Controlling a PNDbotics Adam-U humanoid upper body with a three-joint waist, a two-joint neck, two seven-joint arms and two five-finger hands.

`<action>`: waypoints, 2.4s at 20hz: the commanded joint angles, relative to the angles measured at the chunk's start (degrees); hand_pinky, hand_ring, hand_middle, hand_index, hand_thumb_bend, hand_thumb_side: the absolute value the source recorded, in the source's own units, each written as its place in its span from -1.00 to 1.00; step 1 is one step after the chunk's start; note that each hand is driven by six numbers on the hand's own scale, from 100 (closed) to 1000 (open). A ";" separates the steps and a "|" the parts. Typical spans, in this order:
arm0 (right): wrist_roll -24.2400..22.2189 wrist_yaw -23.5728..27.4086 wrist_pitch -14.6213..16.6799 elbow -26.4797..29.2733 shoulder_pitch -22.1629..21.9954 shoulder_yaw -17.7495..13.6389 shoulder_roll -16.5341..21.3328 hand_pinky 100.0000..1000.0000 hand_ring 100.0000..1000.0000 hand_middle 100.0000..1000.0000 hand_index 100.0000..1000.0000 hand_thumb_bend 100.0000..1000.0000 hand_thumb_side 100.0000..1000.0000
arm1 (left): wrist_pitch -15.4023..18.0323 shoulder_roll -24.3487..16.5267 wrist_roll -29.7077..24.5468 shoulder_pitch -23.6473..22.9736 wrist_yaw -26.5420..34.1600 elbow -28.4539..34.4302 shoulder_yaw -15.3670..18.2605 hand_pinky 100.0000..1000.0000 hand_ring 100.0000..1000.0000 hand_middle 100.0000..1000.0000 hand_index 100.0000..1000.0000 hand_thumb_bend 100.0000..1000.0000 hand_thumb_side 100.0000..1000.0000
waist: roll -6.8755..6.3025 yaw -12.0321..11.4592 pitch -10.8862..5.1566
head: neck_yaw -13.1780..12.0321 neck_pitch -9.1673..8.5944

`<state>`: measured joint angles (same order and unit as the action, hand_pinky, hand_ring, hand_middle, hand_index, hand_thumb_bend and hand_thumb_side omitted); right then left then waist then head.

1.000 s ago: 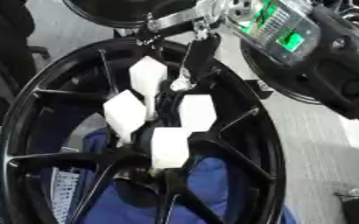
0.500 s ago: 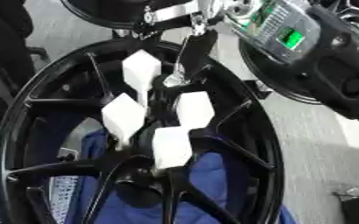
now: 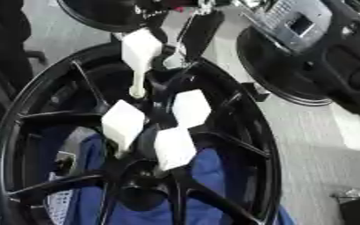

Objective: Pull the pin out of the wheel hub.

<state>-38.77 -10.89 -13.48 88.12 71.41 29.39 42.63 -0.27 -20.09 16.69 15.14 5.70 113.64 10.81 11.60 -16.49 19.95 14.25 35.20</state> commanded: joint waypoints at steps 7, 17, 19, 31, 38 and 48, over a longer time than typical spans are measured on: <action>12.09 1.75 -1.95 5.76 -20.65 -19.14 21.14 0.66 0.26 -0.34 -0.09 -1.00 -1.00 | 0.18 -0.89 0.51 -0.13 -0.29 0.95 0.91 0.54 0.14 0.14 0.58 -0.92 -0.15 | -1.99 2.37 -1.63 | -2.40 0.27; 28.68 3.01 -5.12 5.10 -55.59 -41.65 25.15 0.69 0.32 -0.21 0.02 -0.97 -1.00 | 0.13 -0.45 1.33 -1.13 -0.57 0.95 1.65 0.54 0.14 0.14 0.58 -0.92 -0.15 | -3.77 7.27 -1.87 | -7.10 1.33; 29.15 1.68 -6.22 3.35 -59.45 -43.74 24.17 0.71 0.38 -0.10 0.12 -0.87 -1.00 | 0.08 -0.39 1.57 -1.51 -0.68 0.95 1.84 0.54 0.14 0.14 0.58 -0.92 -0.15 | -4.06 8.10 -2.13 | -8.06 1.73; 21.77 -1.01 -11.16 -2.62 -65.66 -48.01 21.61 0.79 0.65 0.55 0.62 -0.72 -0.73 | -0.20 -0.30 1.95 -2.23 -0.91 0.95 2.06 0.54 0.14 0.14 0.58 -0.91 -0.14 | -4.10 10.19 -2.66 | -10.07 2.59; 20.26 -2.34 -11.63 -3.22 -65.79 -47.80 21.15 0.82 0.71 0.63 0.68 -0.55 -1.00 | -0.18 -0.22 1.91 -2.22 -0.92 0.95 2.02 0.54 0.14 0.14 0.58 -0.90 -0.14 | -4.16 10.11 -2.38 | -9.75 2.58; 23.41 -4.80 -12.32 -3.11 -65.26 -48.37 20.44 0.78 0.64 0.55 0.66 -0.61 -1.00 | -0.21 0.09 1.76 -2.17 -0.72 0.95 1.94 0.55 0.14 0.14 0.58 -0.90 -0.15 | -4.73 10.29 -2.30 | -9.50 2.19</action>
<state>-16.13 -15.06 -25.55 84.93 5.61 -17.71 61.25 -0.41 -19.50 18.43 12.64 4.94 113.64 12.38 7.13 -6.33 18.59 4.55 37.72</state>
